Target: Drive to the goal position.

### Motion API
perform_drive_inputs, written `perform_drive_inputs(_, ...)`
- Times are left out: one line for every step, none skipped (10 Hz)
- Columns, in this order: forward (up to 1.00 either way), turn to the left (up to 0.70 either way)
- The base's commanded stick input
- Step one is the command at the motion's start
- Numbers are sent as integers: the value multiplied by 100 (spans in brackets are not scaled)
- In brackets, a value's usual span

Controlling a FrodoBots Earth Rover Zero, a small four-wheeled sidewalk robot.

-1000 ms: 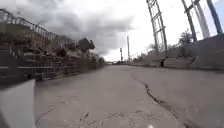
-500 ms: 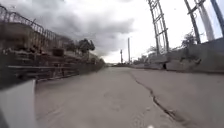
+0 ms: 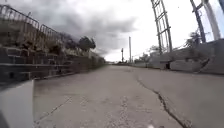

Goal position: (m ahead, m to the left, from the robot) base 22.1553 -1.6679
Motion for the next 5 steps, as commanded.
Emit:
perform_drive_inputs(70, 0)
perform_drive_inputs(70, 0)
perform_drive_inputs(70, 0)
perform_drive_inputs(70, 0)
perform_drive_inputs(70, 0)
